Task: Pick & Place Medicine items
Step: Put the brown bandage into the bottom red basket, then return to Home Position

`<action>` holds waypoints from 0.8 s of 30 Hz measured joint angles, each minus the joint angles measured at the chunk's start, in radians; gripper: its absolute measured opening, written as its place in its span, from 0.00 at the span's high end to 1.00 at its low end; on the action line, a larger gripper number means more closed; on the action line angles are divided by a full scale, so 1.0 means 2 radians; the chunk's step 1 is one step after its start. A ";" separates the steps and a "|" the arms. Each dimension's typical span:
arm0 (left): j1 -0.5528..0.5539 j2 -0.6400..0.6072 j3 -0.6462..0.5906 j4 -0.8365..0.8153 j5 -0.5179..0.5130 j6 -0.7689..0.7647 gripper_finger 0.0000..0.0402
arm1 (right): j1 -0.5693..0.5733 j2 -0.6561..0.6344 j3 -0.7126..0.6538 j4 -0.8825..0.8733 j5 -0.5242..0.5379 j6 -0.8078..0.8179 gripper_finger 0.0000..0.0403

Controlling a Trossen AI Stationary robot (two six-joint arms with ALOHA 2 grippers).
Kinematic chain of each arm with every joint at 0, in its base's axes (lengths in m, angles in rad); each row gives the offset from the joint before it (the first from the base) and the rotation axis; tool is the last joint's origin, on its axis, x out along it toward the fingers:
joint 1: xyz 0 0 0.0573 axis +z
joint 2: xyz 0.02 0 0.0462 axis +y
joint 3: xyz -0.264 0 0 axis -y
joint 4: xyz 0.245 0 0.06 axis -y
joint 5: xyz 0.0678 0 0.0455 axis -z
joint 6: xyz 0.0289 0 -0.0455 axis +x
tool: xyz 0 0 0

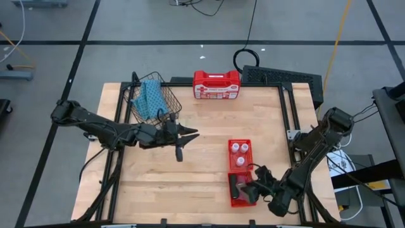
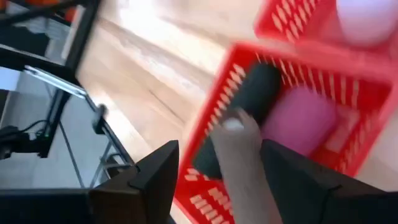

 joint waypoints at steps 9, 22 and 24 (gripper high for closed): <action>-0.007 -0.018 -0.001 -0.026 0.000 0.077 0.82 | -0.004 -0.096 0.000 -0.008 0.128 -0.200 0.48; -0.036 -0.240 -0.013 -0.307 -0.037 0.090 0.82 | -0.028 -0.189 -0.011 0.035 0.203 -0.599 0.48; -0.033 -0.269 -0.042 -0.299 -0.038 0.063 0.82 | -0.046 -0.200 -0.029 0.041 0.220 -0.637 0.47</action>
